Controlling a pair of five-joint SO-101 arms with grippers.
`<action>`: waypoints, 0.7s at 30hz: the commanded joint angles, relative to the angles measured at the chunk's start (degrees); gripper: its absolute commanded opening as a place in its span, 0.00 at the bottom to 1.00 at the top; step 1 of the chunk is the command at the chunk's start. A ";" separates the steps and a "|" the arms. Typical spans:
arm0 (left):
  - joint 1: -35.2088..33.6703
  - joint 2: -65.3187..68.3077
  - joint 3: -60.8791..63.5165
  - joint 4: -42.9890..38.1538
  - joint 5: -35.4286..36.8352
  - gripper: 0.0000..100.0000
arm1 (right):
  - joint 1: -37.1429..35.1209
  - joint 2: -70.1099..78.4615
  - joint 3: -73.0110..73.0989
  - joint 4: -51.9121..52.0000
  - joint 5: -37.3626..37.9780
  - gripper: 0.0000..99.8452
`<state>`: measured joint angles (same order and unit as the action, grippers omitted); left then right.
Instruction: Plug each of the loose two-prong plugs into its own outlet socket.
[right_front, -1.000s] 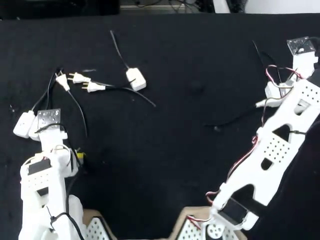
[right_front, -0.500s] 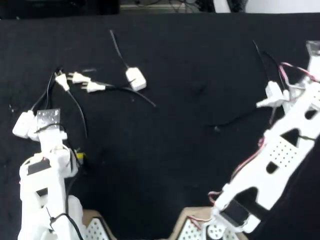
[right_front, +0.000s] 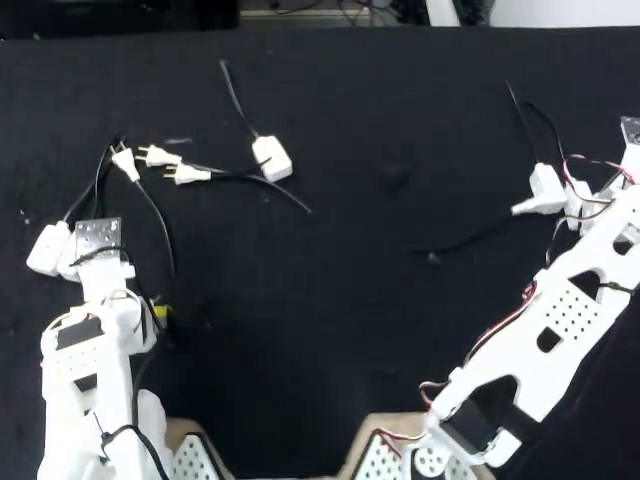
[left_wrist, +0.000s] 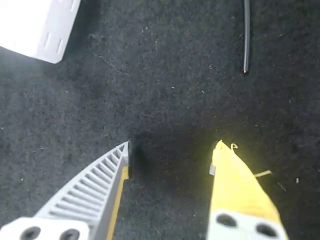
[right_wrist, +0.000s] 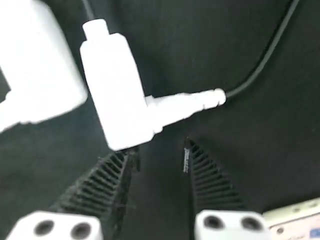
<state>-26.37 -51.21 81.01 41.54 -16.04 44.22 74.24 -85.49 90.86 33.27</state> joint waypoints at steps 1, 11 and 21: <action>0.66 -0.35 -0.04 -0.44 -0.62 0.27 | -3.08 -1.19 -0.31 -4.48 -0.70 0.12; 0.66 -0.35 -0.04 -0.35 -0.62 0.27 | -6.95 -1.63 -3.12 -3.08 -2.90 0.13; 0.66 -0.35 -0.04 -0.53 -0.62 0.27 | -4.22 -7.78 -10.07 9.32 -5.27 0.13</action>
<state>-26.37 -51.21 81.01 41.54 -16.04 38.86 72.92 -92.18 96.40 28.53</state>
